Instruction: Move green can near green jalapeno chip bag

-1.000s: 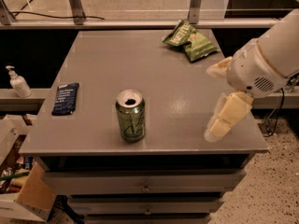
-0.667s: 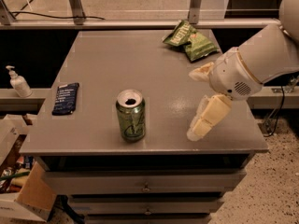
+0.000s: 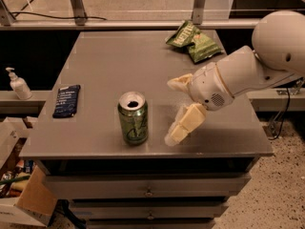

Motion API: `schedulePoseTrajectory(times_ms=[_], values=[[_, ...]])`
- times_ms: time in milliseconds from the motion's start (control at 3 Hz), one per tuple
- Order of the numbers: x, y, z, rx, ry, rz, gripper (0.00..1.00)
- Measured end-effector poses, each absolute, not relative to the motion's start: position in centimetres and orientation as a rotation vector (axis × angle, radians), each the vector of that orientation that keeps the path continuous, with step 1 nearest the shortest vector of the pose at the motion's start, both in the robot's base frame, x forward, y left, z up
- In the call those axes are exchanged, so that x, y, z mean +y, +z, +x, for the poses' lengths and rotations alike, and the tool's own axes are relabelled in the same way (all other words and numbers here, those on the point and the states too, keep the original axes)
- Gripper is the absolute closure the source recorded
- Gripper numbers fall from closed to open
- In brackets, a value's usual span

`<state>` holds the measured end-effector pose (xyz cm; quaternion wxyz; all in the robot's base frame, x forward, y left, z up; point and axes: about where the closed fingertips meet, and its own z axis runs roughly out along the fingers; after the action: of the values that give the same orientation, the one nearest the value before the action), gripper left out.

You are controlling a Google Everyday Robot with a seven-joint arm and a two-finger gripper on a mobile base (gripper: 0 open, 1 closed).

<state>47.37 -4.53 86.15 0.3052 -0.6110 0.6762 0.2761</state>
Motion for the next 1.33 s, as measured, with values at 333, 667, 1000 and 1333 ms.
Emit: schedulePoseTrajectory(times_ms=[333,667,1000,1333], values=[[-1.8,86.2,46.6,1.718,0.829,-1.59,0.0],[0.9,86.5,45.1,1.657,0.918,-1.572,0.0],[2.4,86.9,44.0,1.617,0.963,-1.561,0.18],[2.6,87.2,44.1,1.605,0.974,-1.539,0.41]])
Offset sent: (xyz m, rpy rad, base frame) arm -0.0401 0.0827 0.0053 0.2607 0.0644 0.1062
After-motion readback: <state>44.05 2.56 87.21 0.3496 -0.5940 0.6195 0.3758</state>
